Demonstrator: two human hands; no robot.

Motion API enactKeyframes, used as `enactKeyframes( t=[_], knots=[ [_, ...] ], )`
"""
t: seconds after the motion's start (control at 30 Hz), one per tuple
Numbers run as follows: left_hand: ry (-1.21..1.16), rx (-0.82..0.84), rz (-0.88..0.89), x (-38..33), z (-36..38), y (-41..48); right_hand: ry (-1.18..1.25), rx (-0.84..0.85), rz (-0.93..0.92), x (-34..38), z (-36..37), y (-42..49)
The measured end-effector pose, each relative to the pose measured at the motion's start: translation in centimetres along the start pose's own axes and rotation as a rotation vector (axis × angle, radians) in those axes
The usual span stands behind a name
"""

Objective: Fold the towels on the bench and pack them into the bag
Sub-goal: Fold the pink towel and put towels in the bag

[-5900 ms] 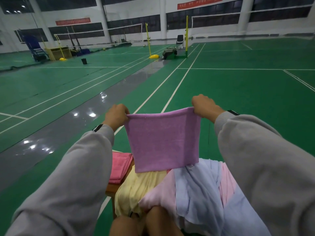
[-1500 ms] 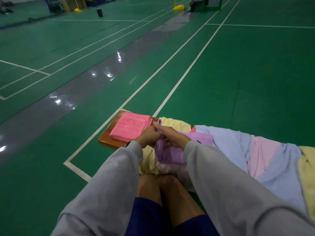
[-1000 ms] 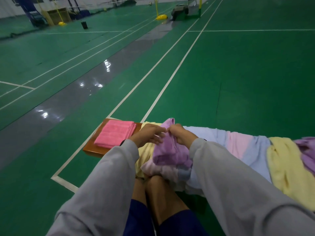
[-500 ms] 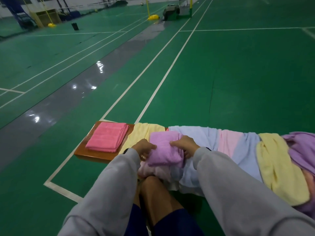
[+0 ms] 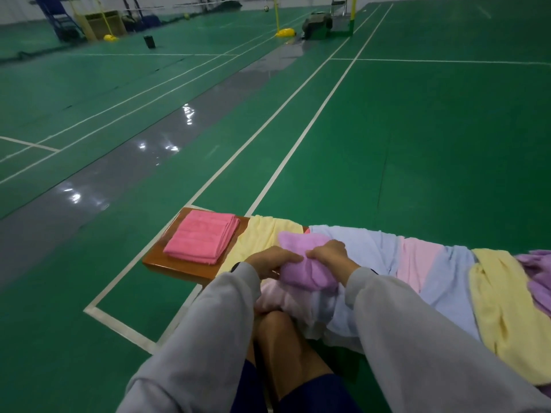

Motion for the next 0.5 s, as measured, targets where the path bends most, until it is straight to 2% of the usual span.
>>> enactKeyframes(
  t=[0.1,0.23,0.3,0.37,0.5],
  knots=[
    [-0.158,-0.054,0.217,-1.4,-1.2,-0.3,0.127,-0.006,-0.047,1.8,-0.3,0.5],
    [-0.435,-0.057,0.367,-3.0,-5.2,-1.9,0.445,0.027,-0.23,7.0,-0.6,0.2],
    [-0.464,-0.11,0.345,-2.6,-7.8,-2.8,0.572,0.165,-0.225,9.1,0.9,0.3],
    [-0.446,-0.178,0.276,-1.4,-10.5,-3.2,0.558,0.319,-0.169,10.5,3.7,0.4],
    [-0.511,-0.221,0.225,0.6,-16.1,-3.1,0.454,0.373,-0.161,14.4,7.4,0.2]
  ],
)
Point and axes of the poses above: each hand's wrist, its own y-axis towards the middle knuckle, its own z-axis out of the palm, x = y × z, the point moved 3 cm from there along y, towards the middle knuckle, and after that the axes turned 15 degrees about -y, right-handed, at the moved point
